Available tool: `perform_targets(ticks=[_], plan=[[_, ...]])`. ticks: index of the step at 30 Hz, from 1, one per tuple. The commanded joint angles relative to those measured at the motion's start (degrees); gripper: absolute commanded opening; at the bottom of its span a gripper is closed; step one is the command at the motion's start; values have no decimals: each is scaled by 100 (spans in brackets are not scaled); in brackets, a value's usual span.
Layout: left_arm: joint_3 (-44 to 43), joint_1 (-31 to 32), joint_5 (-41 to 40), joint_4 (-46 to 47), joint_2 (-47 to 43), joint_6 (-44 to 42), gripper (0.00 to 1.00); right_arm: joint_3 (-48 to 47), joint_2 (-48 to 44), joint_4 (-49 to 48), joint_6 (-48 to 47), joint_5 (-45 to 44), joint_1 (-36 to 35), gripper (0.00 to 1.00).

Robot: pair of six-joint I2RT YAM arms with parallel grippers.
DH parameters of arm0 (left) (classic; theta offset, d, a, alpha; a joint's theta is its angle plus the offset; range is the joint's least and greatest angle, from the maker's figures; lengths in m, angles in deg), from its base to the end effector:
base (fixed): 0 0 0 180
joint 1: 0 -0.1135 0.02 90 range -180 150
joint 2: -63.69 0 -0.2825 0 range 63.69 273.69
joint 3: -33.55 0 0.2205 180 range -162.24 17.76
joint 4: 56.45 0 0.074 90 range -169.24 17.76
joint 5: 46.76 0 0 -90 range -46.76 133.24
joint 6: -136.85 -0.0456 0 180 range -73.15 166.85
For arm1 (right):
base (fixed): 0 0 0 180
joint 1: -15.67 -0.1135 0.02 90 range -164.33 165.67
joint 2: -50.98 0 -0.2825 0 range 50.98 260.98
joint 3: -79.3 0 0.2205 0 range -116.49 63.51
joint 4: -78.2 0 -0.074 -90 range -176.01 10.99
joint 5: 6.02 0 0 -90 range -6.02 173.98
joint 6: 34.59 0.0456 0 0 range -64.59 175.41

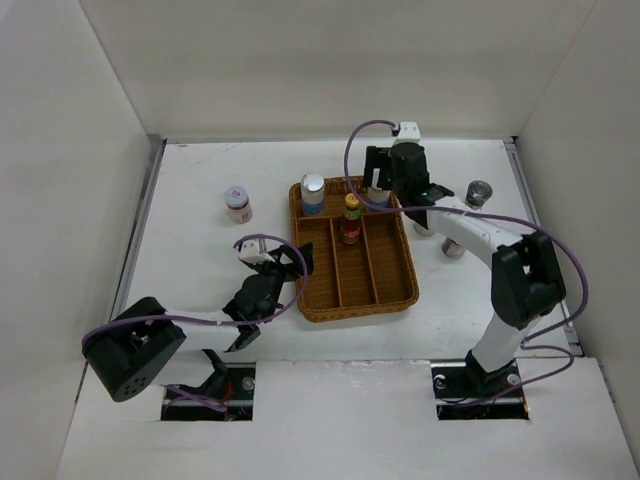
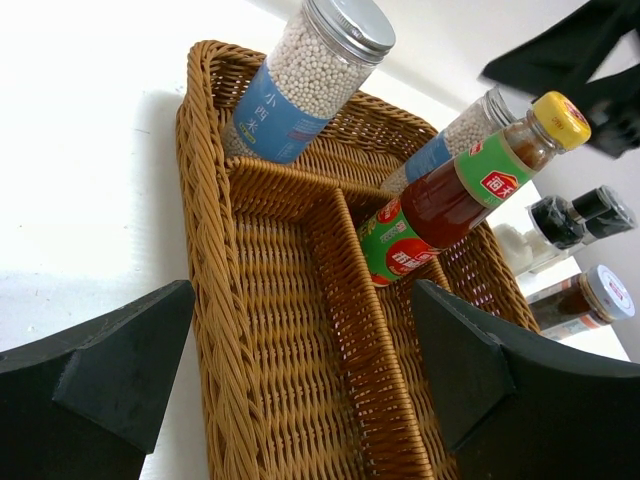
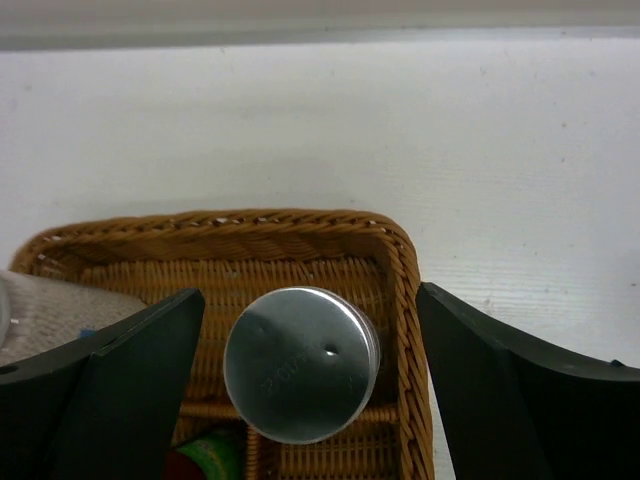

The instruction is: Organize the condiment bottles

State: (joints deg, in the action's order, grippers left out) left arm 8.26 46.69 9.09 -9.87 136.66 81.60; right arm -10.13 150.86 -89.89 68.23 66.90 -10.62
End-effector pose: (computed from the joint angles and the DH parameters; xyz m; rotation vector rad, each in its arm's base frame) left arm 0.1541 -0.1261 0.2184 -0.3041 1.5942 -0.6327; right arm 0.3592 0.1625 0.3071 -0.0336 1.9460 0.1602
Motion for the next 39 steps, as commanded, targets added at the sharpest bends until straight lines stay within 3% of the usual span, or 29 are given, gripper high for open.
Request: perform_targets(ticks=[1,5,7,8,11,13,16,20,23,34,39], plan=[[-70,-51,49,276,-64,-2,89,-36,-679,-306,273,-85,-30,95],[-122,-86,23,101,-151,-134,89,393,-1486,-368,458,-164,14,95],[-219,-139,-12,-267,-309,-196,87,893,-2100,-464,607,-269,23,90],[-306,-165,-30,-530,-397,-205,87,1192,-2452,-534,669,-287,14,79],[-657,-332,-179,-1540,-695,-170,83,2132,-3708,-596,993,-339,-65,25],[-1061,-464,-381,-2462,-915,-134,79,2721,-4499,-561,1318,-445,-345,16],[-1781,-779,-584,-3754,-995,-178,76,3539,-5449,-596,1504,-769,-732,25],[-2564,-1500,-549,-4820,-706,-126,78,4304,-6277,-614,1513,-1051,-1058,61],[-3187,-1852,-443,-5260,-5,-178,82,4709,-6533,-719,1566,-999,-1076,80],[-4578,-3030,-470,-5490,1754,-372,82,5053,-6551,-1141,1671,-489,-1261,92],[-5166,-3136,-162,-5490,2466,-538,84,5036,-6358,-1194,1680,-270,-1331,94]])
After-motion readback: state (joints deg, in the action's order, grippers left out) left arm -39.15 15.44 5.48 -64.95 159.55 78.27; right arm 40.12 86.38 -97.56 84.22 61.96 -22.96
